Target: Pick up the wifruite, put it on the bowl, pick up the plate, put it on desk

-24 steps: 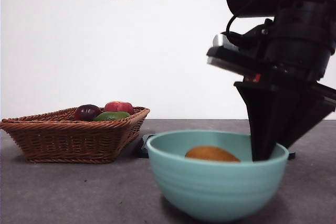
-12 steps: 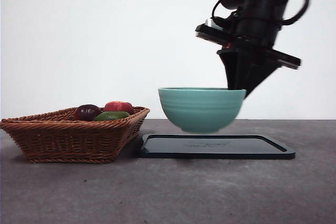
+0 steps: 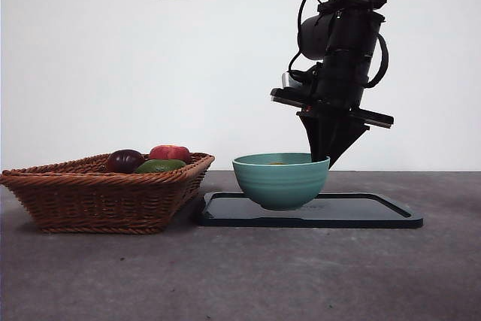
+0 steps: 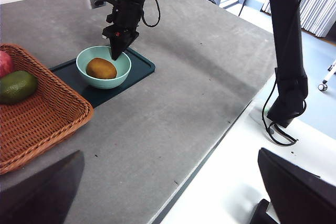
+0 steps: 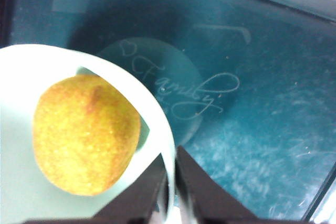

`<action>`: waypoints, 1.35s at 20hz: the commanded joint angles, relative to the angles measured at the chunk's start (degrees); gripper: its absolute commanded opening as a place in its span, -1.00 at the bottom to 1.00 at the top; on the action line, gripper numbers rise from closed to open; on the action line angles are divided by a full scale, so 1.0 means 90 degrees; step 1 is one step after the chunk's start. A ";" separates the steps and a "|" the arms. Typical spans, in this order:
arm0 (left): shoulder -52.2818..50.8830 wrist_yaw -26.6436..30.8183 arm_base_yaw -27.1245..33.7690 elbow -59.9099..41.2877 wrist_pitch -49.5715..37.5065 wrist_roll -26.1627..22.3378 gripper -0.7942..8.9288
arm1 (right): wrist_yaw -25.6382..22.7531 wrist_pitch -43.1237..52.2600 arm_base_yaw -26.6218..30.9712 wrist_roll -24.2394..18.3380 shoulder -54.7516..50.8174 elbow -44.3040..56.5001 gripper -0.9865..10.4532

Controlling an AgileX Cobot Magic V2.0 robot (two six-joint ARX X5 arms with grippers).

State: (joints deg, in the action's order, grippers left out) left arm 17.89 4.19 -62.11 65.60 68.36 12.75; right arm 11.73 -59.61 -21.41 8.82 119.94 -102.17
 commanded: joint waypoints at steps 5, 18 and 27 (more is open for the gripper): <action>-0.0002 0.0010 -0.0066 0.0073 -0.0073 -0.0078 0.25 | -0.0017 -0.0083 -0.0012 -0.0104 0.0352 -0.0153 -0.81; -0.0002 0.0010 -0.0066 0.0073 -0.0068 -0.0080 0.25 | -0.0884 -0.0814 0.0141 -0.0221 -0.1841 -0.0160 0.14; -0.0002 0.0010 -0.0066 0.0073 -0.0078 -0.0080 0.25 | -0.1360 -0.2370 -0.0724 -0.0221 -0.4760 -0.0090 0.14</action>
State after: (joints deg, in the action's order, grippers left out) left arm 17.89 4.19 -62.11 65.60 68.34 12.75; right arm -0.43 -76.88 -27.62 7.31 76.84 -102.10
